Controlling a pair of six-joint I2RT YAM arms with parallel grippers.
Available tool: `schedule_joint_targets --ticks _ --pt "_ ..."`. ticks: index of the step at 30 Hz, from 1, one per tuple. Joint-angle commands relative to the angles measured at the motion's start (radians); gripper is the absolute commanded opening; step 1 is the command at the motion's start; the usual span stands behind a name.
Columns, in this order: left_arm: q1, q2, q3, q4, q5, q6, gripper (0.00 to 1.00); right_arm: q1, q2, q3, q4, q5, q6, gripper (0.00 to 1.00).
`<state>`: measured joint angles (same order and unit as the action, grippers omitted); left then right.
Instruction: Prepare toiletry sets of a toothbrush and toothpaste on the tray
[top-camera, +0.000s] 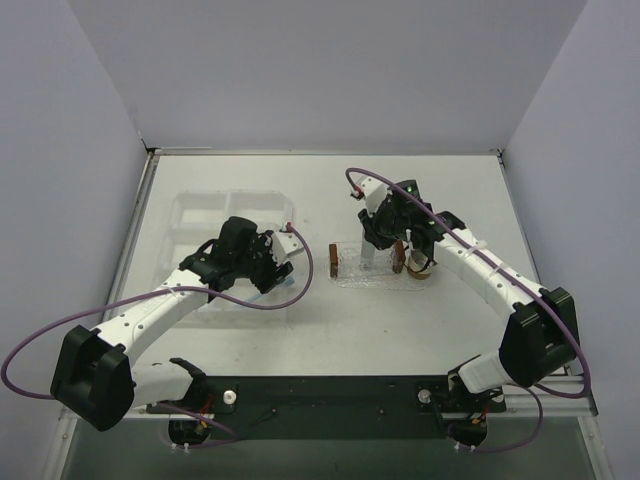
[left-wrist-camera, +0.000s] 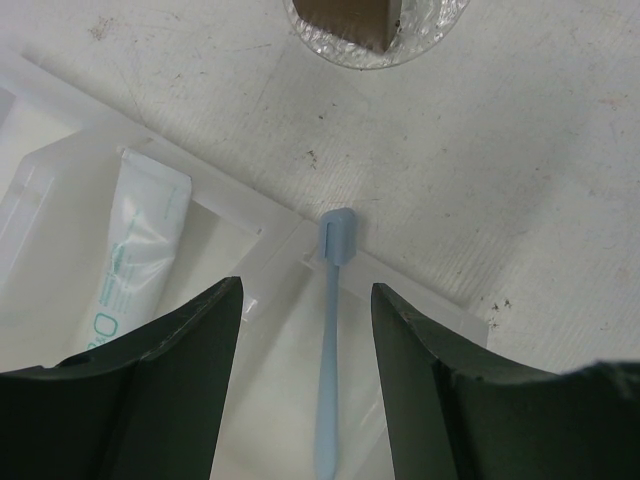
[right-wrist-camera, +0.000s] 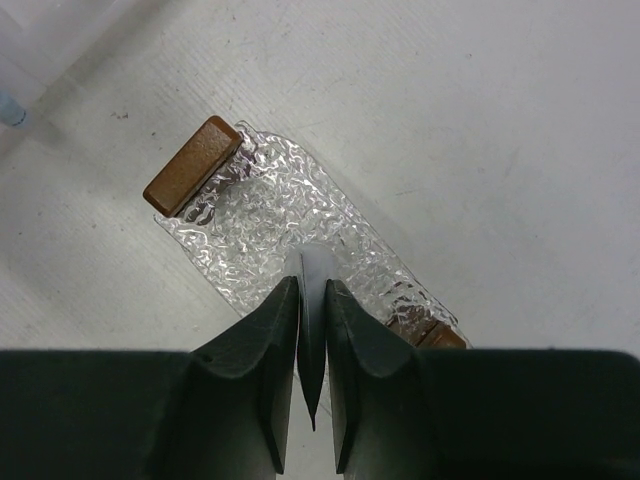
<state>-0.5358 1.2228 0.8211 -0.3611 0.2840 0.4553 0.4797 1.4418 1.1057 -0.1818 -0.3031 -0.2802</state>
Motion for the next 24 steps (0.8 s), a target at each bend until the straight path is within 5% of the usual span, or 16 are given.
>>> schedule_joint_targets --ticks 1,15,24 --pt "-0.004 0.001 0.023 0.040 0.012 0.011 0.64 0.008 0.009 -0.007 0.027 0.009 0.010 0.17" --pt "-0.004 0.009 0.033 0.045 0.014 0.011 0.64 0.007 -0.072 0.032 -0.008 0.048 0.022 0.49" --pt "-0.007 0.063 0.084 0.094 0.043 -0.029 0.64 -0.019 -0.225 0.019 -0.028 0.104 -0.002 0.61"
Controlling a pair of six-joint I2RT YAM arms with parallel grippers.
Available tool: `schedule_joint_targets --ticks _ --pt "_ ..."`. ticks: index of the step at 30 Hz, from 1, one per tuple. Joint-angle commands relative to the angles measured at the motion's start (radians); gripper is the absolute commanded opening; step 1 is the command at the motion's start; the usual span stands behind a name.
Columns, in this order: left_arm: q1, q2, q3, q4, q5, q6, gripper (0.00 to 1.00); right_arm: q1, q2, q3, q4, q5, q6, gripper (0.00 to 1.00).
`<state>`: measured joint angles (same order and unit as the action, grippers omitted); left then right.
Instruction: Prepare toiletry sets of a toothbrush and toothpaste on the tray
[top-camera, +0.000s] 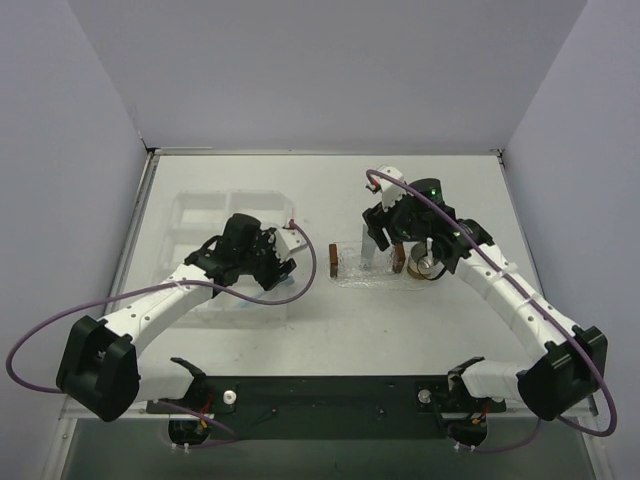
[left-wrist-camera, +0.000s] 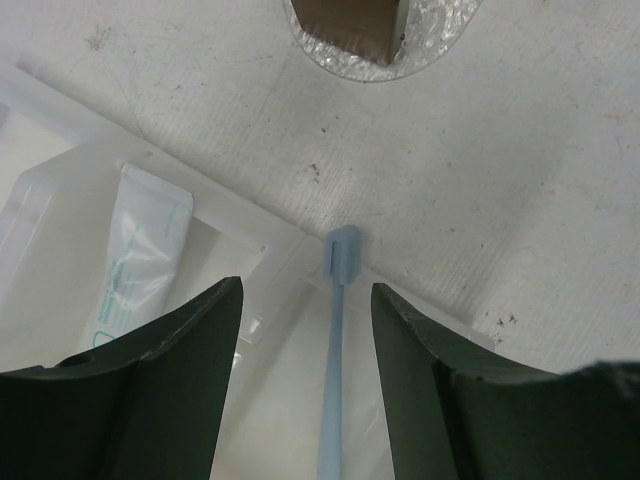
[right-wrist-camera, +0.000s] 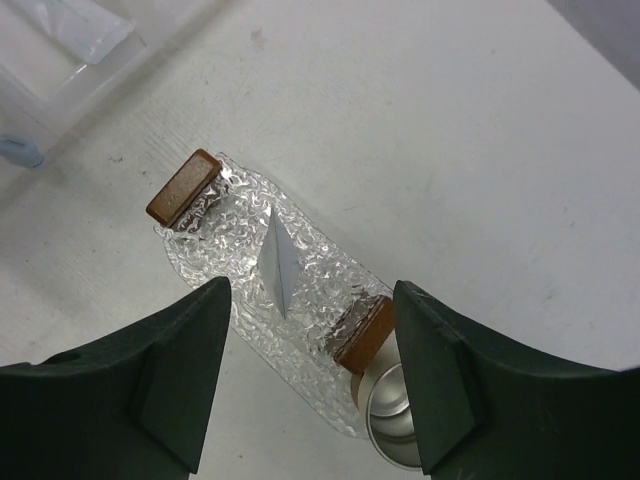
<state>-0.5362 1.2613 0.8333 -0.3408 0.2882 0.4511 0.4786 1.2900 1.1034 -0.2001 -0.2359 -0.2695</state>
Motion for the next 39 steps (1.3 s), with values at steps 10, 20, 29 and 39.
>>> schedule_joint_targets --ticks 10,20,29,39 --pt "-0.015 0.044 0.098 0.125 0.037 -0.068 0.64 -0.204 -0.112 -0.031 0.027 -0.060 0.035 0.62" --pt "-0.016 0.027 0.092 0.131 0.026 -0.074 0.64 -0.267 0.092 0.030 0.071 -0.075 0.016 0.56" --pt "-0.013 -0.052 0.061 0.132 -0.076 -0.071 0.64 -0.268 0.270 0.065 0.084 -0.022 0.001 0.51" --pt "-0.011 -0.111 0.040 0.120 -0.135 -0.045 0.64 -0.270 0.335 0.033 0.087 -0.011 -0.017 0.45"
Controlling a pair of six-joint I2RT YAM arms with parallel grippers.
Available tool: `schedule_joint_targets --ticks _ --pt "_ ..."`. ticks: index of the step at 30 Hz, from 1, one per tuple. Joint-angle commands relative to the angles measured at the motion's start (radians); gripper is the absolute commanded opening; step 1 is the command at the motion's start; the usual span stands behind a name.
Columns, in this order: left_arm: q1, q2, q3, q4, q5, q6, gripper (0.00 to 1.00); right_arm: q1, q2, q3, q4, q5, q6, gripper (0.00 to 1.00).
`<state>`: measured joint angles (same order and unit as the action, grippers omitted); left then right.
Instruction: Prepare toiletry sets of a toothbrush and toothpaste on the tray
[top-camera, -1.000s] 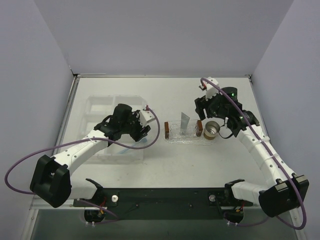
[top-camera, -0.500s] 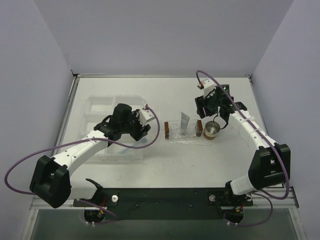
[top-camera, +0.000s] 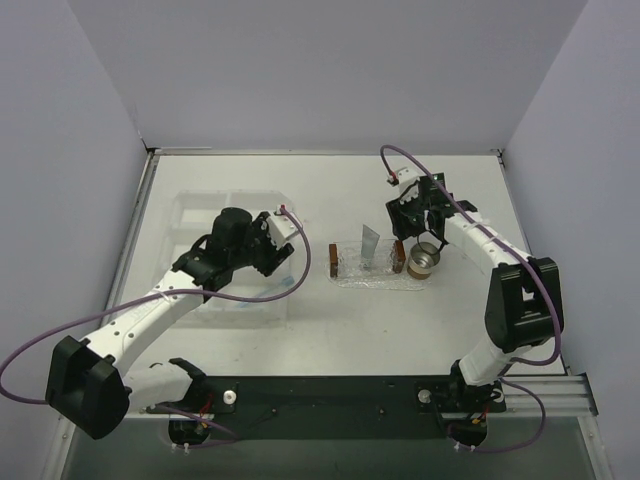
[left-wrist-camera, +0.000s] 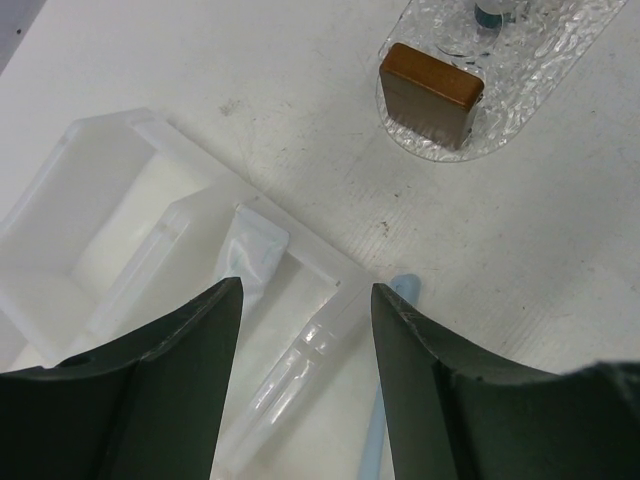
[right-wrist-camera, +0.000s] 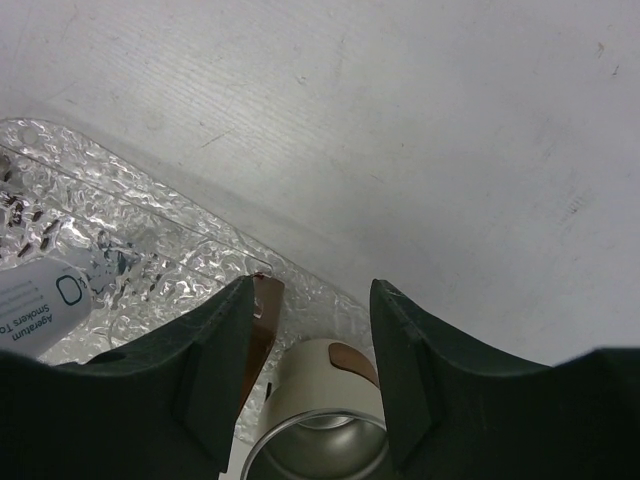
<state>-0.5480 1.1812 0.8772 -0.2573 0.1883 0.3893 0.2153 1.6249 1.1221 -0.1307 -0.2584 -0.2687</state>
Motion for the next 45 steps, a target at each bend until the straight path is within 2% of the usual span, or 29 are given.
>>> schedule_joint_targets --ticks 1,12,29,34,45 --pt "0.000 -0.034 -0.004 0.035 -0.036 0.020 0.64 -0.007 0.000 0.008 0.014 0.011 -0.021 0.44" --pt "0.002 -0.049 -0.018 0.032 -0.052 0.029 0.64 -0.005 0.000 -0.038 0.013 0.010 -0.035 0.40" --pt "0.005 -0.045 -0.037 0.041 -0.052 0.036 0.64 -0.004 -0.030 -0.067 0.008 0.004 -0.038 0.38" --pt "0.006 -0.038 -0.037 0.046 -0.065 0.037 0.64 -0.005 -0.031 -0.042 0.008 0.018 -0.035 0.40" --pt "0.014 0.040 0.009 0.021 -0.133 0.060 0.64 -0.005 -0.106 0.076 -0.009 0.059 -0.030 0.54"
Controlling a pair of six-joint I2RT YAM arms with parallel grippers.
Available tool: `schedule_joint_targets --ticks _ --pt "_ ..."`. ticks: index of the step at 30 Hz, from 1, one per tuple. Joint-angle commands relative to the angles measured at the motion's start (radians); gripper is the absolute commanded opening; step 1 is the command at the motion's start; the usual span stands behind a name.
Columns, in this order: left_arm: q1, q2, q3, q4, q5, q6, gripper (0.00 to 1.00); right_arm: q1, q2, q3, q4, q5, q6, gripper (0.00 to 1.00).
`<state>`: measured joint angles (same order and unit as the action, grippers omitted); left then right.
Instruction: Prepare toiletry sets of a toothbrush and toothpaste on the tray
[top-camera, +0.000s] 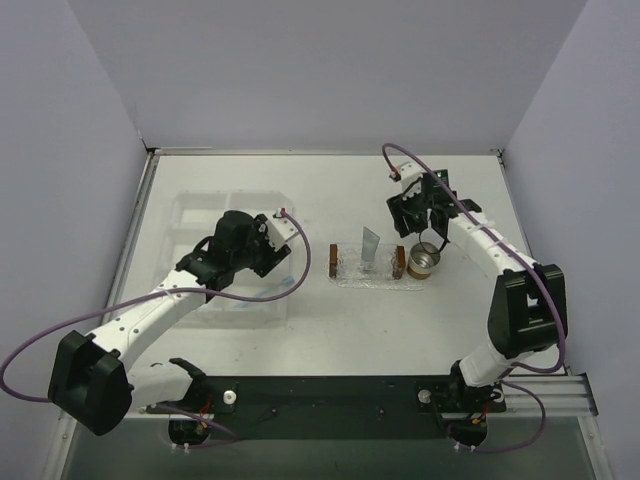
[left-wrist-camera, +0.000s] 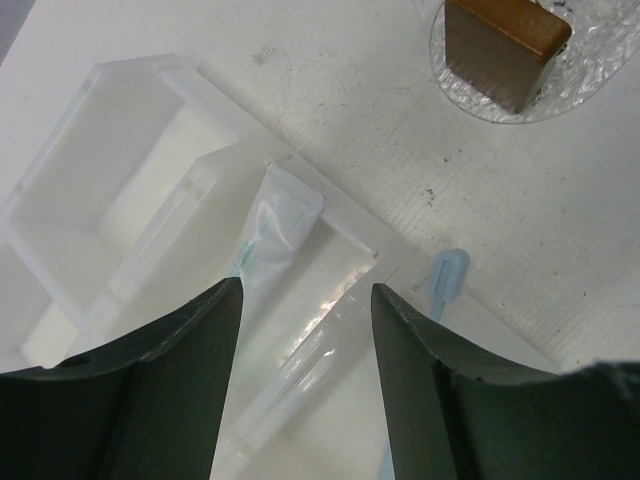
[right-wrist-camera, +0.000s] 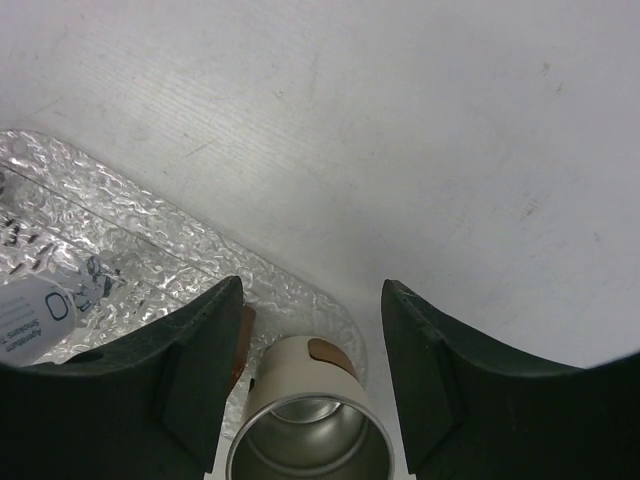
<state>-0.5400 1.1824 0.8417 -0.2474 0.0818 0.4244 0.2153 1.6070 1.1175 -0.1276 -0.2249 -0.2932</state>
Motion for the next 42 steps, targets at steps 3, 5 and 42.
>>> schedule_joint_targets --ticks 3,5,42 --pt "0.009 0.065 0.063 -0.016 -0.037 0.053 0.64 -0.005 -0.128 0.108 -0.021 0.030 -0.006 0.54" --pt "0.014 0.080 0.076 -0.021 -0.040 0.063 0.64 -0.005 -0.154 0.131 -0.033 0.027 -0.003 0.55" --pt "-0.055 0.516 0.244 0.060 -0.244 -0.078 0.64 -0.002 -0.249 0.091 -0.044 -0.051 0.031 0.56"
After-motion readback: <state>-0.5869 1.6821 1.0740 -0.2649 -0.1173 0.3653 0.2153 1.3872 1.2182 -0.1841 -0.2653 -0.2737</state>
